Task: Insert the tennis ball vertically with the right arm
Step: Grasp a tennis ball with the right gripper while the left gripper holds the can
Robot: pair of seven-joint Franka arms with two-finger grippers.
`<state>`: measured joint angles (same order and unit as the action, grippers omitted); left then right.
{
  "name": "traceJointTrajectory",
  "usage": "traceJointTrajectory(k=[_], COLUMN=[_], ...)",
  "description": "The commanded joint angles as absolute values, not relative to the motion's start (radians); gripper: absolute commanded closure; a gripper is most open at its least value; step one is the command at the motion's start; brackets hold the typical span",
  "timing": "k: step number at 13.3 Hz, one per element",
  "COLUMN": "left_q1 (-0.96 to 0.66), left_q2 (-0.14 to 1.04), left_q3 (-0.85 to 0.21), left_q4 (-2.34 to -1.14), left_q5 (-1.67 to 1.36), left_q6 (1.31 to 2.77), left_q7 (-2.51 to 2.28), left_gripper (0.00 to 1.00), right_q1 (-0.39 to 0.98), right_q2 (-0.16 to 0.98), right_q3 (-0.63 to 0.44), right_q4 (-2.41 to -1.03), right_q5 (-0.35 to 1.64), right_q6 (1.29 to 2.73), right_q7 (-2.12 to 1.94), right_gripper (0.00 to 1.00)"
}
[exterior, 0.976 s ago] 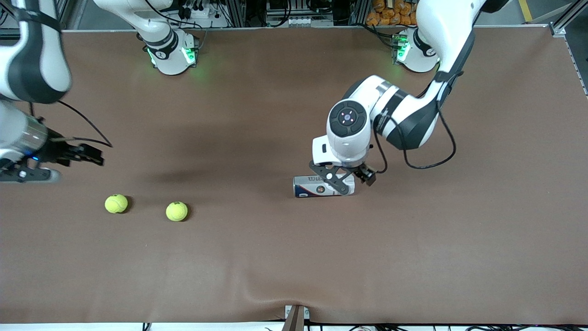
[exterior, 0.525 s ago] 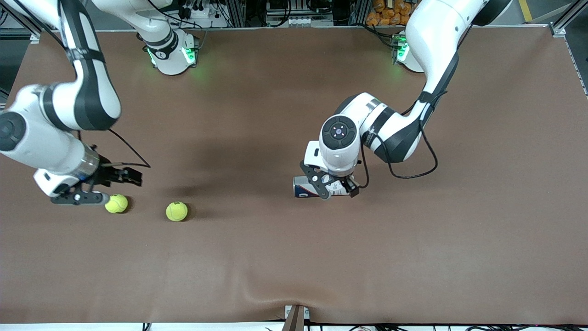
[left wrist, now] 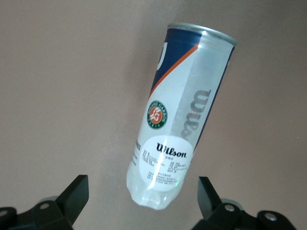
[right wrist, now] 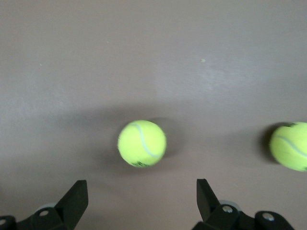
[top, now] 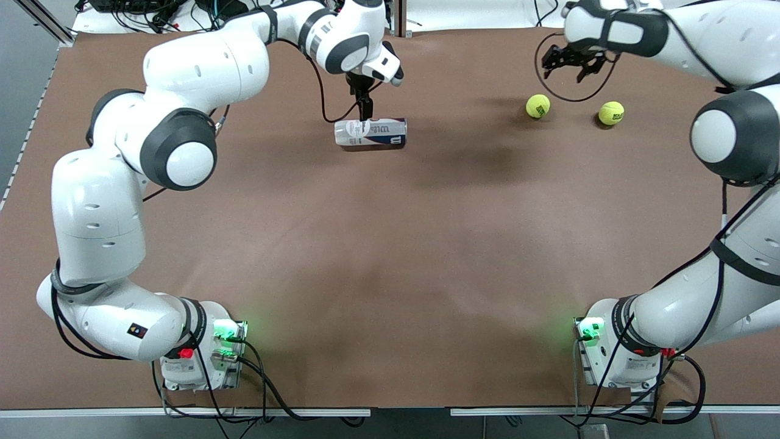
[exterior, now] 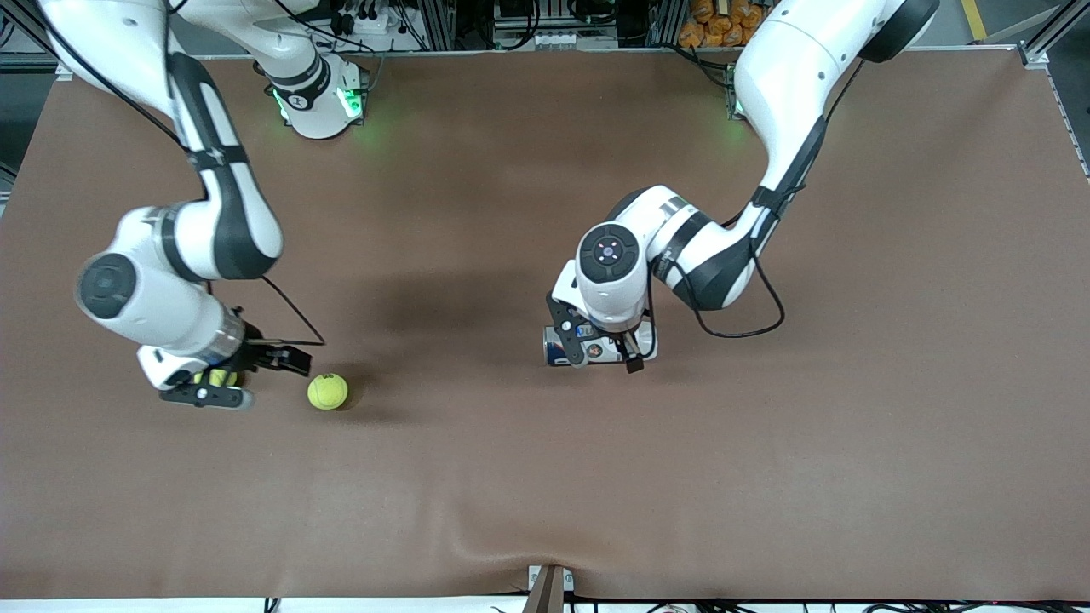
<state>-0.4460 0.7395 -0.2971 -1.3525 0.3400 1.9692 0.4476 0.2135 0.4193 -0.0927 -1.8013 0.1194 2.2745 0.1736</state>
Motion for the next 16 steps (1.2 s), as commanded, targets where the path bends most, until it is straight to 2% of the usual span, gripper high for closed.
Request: traceJointTrajectory(k=[1, 6, 9, 16], left_q1=[-0.497, -0.667, -0.67, -0.676], left_q2=[0.779, 0.81, 0.834, 0.873], left_q3=[-0.276, -0.091, -0.084, -0.084], left_q4=[-1.319, -1.315, -1.31, -1.308], left_q5=[0.396, 0.397, 0.4, 0.452], left_q6=[1.997, 1.997, 2.003, 2.025], left_q7=[0.477, 0.492, 0.54, 0.574], left_gripper=[0.0, 0.0, 0.0, 0.0], right_q1=[0.235, 0.259, 0.285, 0.278], right_q2=[0.474, 0.576, 0.621, 0.634], right_q3=[-0.1, -0.101, -0.103, -0.104], right_q4=[-1.779, -1.779, -1.778, -1.776], right_q5=[0.133, 0.13, 0.118, 0.069], right_q6=[2.328, 2.44, 2.506, 2.508], right_q7=[0.207, 0.248, 0.311, 0.311], right_gripper=[0.0, 0.0, 0.0, 0.0])
